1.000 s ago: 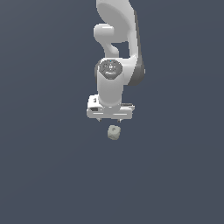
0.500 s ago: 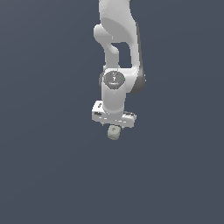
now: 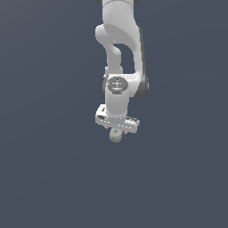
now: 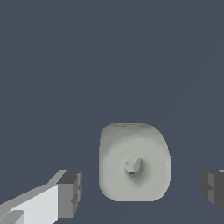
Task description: Pick up the object and move it to a goal position.
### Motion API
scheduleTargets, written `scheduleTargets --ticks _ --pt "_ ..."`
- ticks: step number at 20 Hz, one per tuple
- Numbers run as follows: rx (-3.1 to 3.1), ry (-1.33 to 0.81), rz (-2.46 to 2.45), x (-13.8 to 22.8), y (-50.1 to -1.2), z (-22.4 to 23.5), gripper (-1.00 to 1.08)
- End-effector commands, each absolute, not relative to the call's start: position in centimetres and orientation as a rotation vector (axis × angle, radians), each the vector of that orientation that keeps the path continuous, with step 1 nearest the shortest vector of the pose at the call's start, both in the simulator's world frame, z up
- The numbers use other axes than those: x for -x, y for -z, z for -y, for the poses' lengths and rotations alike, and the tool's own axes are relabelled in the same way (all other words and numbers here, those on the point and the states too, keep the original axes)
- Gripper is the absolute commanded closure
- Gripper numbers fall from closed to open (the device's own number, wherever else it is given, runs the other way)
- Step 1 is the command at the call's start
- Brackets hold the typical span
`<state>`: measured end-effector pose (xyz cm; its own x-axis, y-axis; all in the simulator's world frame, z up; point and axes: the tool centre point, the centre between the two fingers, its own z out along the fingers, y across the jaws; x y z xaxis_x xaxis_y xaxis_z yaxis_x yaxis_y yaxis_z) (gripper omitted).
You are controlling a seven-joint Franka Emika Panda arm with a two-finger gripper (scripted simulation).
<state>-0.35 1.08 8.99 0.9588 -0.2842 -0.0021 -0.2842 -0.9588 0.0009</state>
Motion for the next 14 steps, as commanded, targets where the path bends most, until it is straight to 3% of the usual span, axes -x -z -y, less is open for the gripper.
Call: scheduleTargets --ticks 1,14 --pt "-3.108 0.003 0.451 0.3 -9.0 -1.1 -0.92" --pt "-3.108 0.000 0.460 0.4 -4.2 -1.1 -0.92"
